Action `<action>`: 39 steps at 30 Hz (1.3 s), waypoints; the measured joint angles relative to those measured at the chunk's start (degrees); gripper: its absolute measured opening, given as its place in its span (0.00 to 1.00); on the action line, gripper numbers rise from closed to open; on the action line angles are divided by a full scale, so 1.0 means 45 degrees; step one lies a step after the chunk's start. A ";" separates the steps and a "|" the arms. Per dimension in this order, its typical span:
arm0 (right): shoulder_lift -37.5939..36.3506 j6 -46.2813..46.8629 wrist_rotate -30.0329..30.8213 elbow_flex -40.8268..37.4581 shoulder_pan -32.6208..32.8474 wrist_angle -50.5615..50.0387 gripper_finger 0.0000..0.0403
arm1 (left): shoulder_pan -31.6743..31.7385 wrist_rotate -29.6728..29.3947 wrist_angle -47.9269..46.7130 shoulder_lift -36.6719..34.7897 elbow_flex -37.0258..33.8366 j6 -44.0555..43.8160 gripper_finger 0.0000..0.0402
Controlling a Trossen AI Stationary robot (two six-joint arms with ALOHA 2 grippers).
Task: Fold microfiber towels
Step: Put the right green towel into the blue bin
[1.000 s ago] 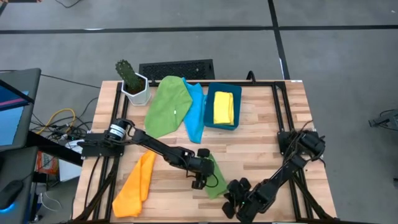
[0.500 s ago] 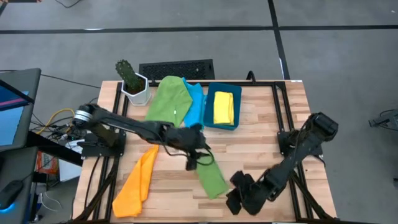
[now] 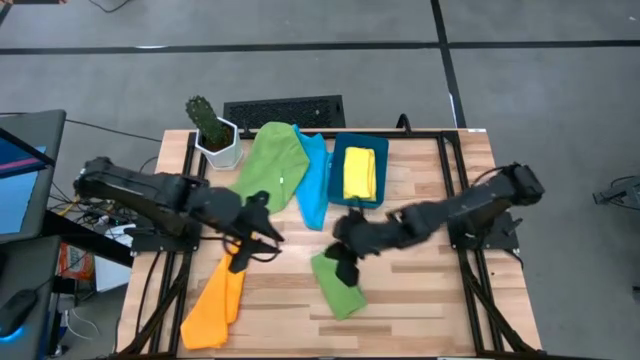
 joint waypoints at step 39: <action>0.7734 -0.7264 -0.3203 0.2912 -0.1393 -0.4705 0.14 | -0.5254 -0.6555 -0.2970 -0.0532 -0.0005 -0.4619 0.31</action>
